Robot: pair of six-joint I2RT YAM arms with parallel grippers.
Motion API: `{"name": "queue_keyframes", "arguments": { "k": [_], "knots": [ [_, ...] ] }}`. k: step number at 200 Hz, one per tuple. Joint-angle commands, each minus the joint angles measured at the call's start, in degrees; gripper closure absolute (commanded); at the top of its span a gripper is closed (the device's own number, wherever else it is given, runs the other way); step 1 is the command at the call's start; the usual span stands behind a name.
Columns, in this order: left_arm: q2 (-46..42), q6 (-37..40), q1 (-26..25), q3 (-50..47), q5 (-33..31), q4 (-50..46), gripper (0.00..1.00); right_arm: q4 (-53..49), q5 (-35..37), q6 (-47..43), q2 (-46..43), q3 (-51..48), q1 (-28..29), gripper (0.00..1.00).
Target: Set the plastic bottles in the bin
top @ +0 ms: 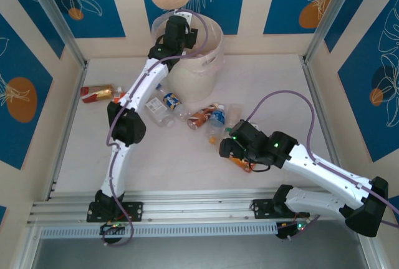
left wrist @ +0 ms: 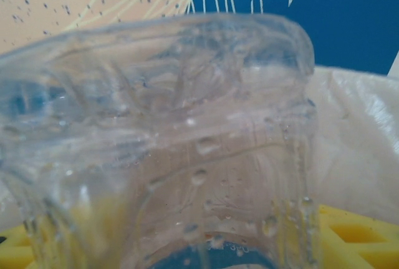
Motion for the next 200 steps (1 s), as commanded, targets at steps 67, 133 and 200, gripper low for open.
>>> {"name": "queue_keyframes", "arguments": {
  "k": [67, 133, 200],
  "knots": [
    [3.2, 2.8, 1.8, 2.1, 2.2, -1.7, 0.28, -1.9, 2.2, 2.7, 0.5, 0.0, 1.1, 0.01],
    [5.0, 2.3, 1.8, 2.0, 1.3, -2.8, 0.28, -2.0, 2.8, 2.8, 0.8, 0.3, 1.2, 0.01],
    [6.8, 1.8, 1.8, 2.0, 1.0, -5.2, 0.23, -1.8, 3.4, 2.8, 0.3, 0.1, 1.2, 0.01]
  ]
}}
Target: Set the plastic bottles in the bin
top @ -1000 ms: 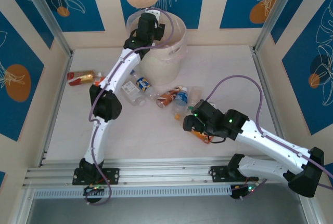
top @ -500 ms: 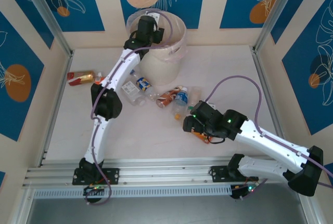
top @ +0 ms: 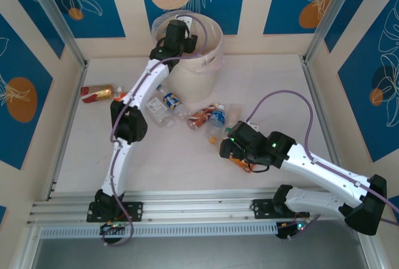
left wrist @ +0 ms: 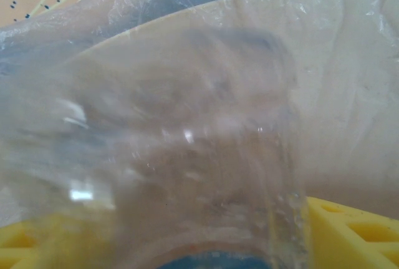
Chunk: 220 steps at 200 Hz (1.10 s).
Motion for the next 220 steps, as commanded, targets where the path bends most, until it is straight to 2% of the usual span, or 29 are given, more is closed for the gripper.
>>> {"name": "queue_keyframes", "arguments": {
  "k": [1, 67, 133, 161, 220],
  "knots": [
    [3.1, 0.4, 0.7, 0.7, -0.4, -3.6, 0.23, -0.9, 1.7, 1.4, -0.5, 0.0, 0.4, 0.01],
    [2.1, 0.5, 0.7, 0.8, 0.4, -3.3, 0.22, -2.2, 1.8, 0.5, -0.2, 0.6, 0.0, 0.01],
    [-4.4, -1.1, 0.6, 0.9, 4.6, -3.0, 0.09, -3.7, -2.1, -2.6, 0.1, 0.3, -4.6, 0.01],
    [-7.7, -2.5, 0.7, 2.9, 6.0, -4.3, 0.02, -2.6, -7.1, -6.1, -0.6, 0.2, -7.5, 0.01],
    [-15.4, -4.1, 0.7, 3.0, 8.3, -7.2, 0.0, -3.3, -13.6, -9.5, 0.2, -0.9, -11.1, 0.01]
  ]
}}
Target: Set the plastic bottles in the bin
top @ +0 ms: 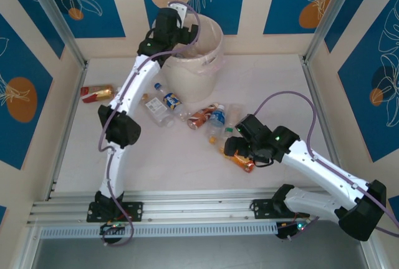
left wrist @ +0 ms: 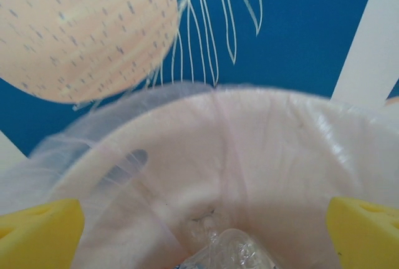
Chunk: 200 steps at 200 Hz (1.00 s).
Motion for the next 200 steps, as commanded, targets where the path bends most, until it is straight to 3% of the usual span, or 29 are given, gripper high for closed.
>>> {"name": "queue_keyframes", "arguments": {
  "k": [1, 68, 89, 142, 200],
  "knots": [
    [-5.4, -1.3, 0.7, 2.4, 1.9, -1.8, 0.0, -1.3, -4.5, -2.2, -0.3, -1.0, -1.5, 0.01],
    [-17.1, -5.2, 0.7, -2.0, 1.5, -12.1, 0.01, 2.1, -7.6, -3.9, 7.4, -3.4, -3.6, 0.01],
    [-25.2, -7.1, 0.6, -13.9, 2.6, -10.3, 0.0, 3.6, -7.4, -4.9, 9.7, -2.9, -3.7, 0.01],
    [-50.4, -13.5, 0.6, -51.3, 5.2, 5.5, 0.01, 3.7, -4.1, -6.4, 14.4, -0.6, -4.0, 0.01],
    [-64.9, -17.0, 0.4, -67.4, 5.8, 5.8, 0.0, 0.1, 0.7, -8.1, 18.8, 3.9, -3.0, 0.01]
  ]
}}
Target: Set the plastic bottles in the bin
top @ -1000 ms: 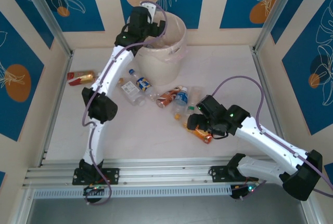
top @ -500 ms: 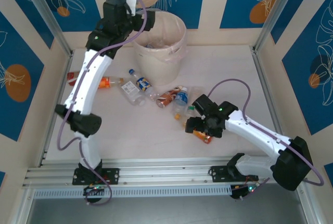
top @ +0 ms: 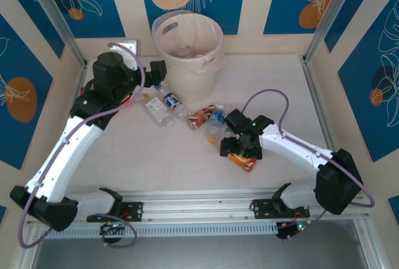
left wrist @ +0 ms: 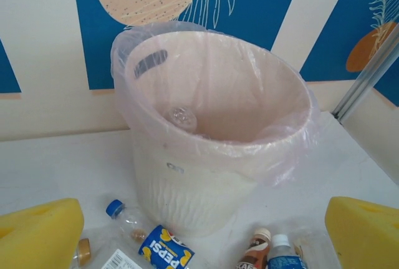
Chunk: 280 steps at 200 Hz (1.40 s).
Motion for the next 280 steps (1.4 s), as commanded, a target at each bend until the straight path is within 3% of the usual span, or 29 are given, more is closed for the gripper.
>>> {"name": "queue_keyframes", "arguments": {
  "k": [1, 61, 141, 196, 250, 280],
  "knots": [
    [-4.1, -2.5, 0.4, -3.4, 0.7, 1.6, 0.0, -3.2, 3.0, -1.4, 1.2, 2.9, 0.7, 0.01],
    [-11.1, -2.5, 0.4, -9.8, -1.7, -2.9, 0.01, -4.4, 2.9, -5.9, 2.1, 5.2, 2.1, 0.01],
    [-15.9, -3.7, 0.4, -16.0, -1.7, -8.7, 0.0, -2.3, 4.1, -15.0, 12.1, 7.4, 2.6, 0.01],
    [-18.0, -3.0, 0.4, -16.5, -6.2, -10.5, 0.01, -1.6, 5.8, -18.1, 20.1, 9.8, 3.9, 0.0],
    [-18.1, -2.7, 0.5, -16.2, -7.9, -11.3, 0.0, -1.1, 7.0, -19.3, 26.9, 10.7, 6.7, 0.05],
    [-18.0, -2.6, 0.5, -15.9, -8.1, -11.4, 0.01, -1.0, 8.1, -19.8, 29.3, 11.9, 7.7, 0.13]
  ]
}}
